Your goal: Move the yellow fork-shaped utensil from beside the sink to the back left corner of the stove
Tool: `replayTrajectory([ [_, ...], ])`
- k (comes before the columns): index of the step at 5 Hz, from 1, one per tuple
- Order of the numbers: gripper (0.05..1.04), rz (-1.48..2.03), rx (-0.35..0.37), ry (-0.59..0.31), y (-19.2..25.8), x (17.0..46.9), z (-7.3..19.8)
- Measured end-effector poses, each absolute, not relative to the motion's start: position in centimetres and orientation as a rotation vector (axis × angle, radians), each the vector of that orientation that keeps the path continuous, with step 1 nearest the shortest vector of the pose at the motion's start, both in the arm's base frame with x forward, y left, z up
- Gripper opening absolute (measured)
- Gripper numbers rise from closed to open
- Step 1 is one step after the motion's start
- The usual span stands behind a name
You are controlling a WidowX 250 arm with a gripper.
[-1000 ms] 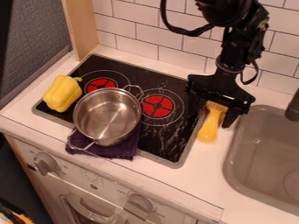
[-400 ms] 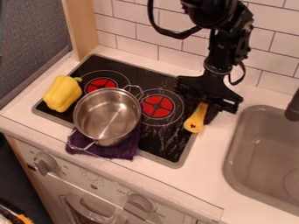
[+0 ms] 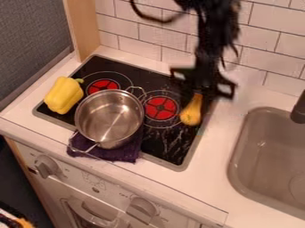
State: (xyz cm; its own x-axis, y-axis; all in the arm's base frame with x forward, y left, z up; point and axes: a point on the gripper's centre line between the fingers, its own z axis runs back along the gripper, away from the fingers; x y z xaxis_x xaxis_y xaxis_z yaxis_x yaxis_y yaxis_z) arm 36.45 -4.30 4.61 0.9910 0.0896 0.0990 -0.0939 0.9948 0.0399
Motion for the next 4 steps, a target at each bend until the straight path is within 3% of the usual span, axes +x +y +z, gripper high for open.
replayTrajectory([
  [1, 0.378, 0.165, 0.037, -0.173, 1.1, 38.0, 8.5],
  [2, 0.378, 0.111, 0.083, -0.211, 5.1, 38.9, 10.4],
  [4, 0.378, 0.021, 0.064, -0.153, 14.1, 37.8, 7.0],
])
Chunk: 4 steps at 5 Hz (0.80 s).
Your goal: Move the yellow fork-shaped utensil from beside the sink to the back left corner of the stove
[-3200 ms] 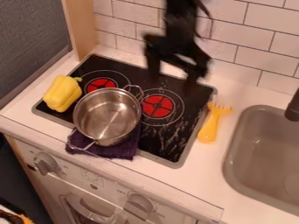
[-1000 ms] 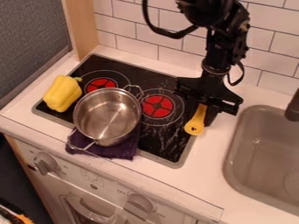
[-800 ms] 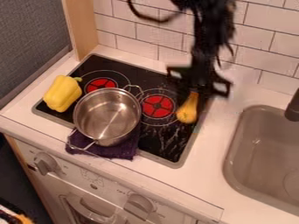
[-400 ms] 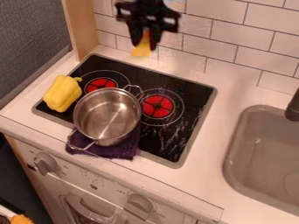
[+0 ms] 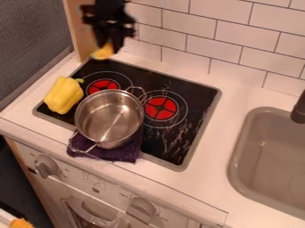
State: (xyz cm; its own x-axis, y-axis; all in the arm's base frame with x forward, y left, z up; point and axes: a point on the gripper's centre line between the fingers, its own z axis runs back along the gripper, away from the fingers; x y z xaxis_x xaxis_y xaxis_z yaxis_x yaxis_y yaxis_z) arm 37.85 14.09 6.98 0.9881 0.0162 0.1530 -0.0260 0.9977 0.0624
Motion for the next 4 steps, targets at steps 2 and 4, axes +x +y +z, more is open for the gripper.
replayTrajectory([
  [2, 0.469, 0.017, -0.003, -0.151, 15.6, 38.5, 4.5],
  [4, 0.999, -0.029, 0.018, -0.127, 16.1, 38.3, 4.0],
])
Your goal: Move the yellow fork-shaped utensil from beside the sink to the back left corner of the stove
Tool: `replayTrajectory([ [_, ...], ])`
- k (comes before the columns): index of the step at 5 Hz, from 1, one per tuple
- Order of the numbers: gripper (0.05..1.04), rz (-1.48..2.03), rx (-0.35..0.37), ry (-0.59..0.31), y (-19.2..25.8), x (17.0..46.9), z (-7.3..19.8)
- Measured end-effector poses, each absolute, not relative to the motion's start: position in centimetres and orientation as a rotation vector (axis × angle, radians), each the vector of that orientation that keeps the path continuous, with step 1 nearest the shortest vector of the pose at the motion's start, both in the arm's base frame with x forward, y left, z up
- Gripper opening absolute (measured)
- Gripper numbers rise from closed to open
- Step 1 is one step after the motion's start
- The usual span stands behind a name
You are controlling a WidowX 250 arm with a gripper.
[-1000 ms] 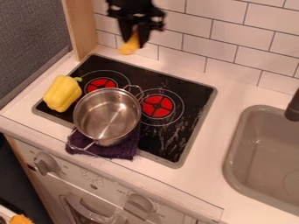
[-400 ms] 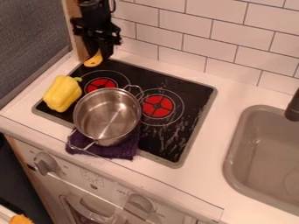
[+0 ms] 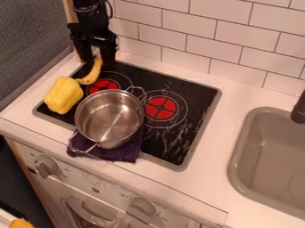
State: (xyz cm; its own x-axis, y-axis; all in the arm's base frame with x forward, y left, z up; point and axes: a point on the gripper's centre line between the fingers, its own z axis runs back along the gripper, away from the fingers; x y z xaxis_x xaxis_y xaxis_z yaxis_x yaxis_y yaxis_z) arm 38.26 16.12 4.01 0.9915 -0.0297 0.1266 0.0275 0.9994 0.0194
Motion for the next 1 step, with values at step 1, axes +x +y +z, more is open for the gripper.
replayTrajectory([
  [1, 1.005, -0.028, 0.016, -0.118, 15.97, 37.97, 3.77],
])
